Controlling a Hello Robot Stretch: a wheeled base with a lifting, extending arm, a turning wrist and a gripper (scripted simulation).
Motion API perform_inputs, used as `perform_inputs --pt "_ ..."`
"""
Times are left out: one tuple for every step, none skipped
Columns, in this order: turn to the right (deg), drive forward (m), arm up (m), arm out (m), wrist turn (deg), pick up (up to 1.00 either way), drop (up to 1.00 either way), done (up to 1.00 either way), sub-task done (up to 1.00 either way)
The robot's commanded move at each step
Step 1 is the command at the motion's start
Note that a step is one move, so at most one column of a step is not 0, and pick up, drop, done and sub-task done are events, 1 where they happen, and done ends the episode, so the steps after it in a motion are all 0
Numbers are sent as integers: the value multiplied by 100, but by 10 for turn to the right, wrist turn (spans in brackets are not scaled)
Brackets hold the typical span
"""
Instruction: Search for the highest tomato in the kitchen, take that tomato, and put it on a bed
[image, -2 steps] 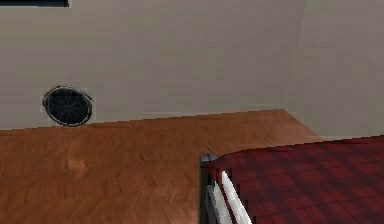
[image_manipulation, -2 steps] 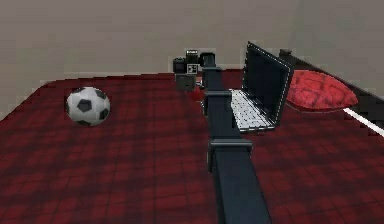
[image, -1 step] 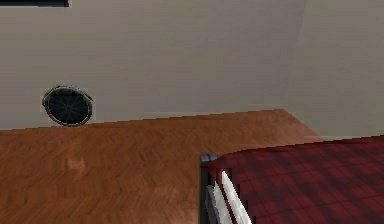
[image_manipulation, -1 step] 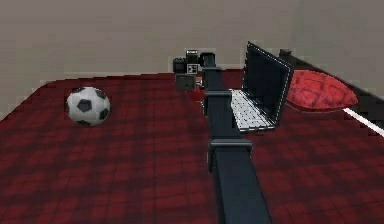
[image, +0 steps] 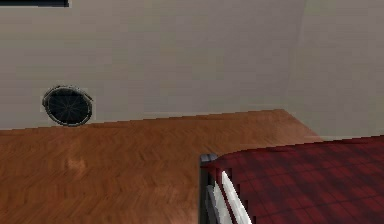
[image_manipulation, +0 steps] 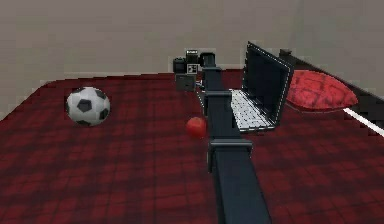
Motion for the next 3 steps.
perform_inputs --pt "0 0 4 0 0 0 0 0 0" --pt "0 0 0 -8 0 0 0 0 0" --pt "0 0 0 0 0 0 0 100 0"
